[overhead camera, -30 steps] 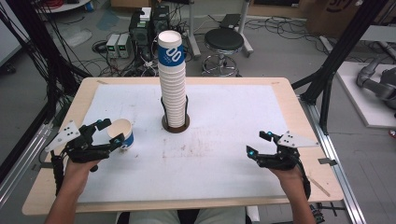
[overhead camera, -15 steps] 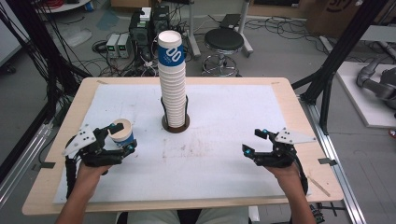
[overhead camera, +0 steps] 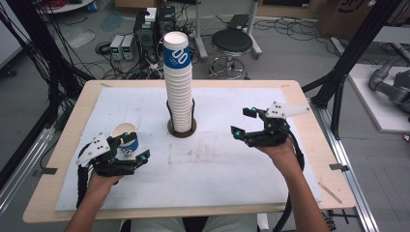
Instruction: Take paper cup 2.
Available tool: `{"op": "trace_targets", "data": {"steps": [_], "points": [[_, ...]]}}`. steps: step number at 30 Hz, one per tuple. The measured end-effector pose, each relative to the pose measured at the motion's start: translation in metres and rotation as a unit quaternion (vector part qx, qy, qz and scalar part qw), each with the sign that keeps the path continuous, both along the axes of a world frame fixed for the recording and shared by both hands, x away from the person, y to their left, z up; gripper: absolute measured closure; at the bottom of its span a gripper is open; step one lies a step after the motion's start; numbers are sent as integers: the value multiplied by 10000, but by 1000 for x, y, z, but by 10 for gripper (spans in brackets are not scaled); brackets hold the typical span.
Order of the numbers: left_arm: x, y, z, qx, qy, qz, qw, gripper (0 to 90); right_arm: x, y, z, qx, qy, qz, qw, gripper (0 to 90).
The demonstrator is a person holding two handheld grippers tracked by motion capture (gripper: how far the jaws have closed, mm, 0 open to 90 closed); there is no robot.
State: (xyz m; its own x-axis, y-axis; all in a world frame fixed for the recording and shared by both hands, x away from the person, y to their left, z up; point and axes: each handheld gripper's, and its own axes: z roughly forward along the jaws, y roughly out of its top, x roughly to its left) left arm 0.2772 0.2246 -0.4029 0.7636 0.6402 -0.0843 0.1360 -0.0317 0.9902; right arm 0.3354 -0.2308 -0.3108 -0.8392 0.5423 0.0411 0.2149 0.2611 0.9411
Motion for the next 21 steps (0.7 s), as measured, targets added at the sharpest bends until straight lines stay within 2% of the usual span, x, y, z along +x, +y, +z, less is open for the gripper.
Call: {"op": "trace_targets", "data": {"steps": [7, 21], "points": [[0, -6, -4, 27, 40, -95, 9999, 171, 19, 35, 35, -146, -66, 391, 9991, 188], [3, -10, -8, -8, 76, -157, 9998, 171, 56, 81, 86, -188, -13, 633, 9978, 188]]}}
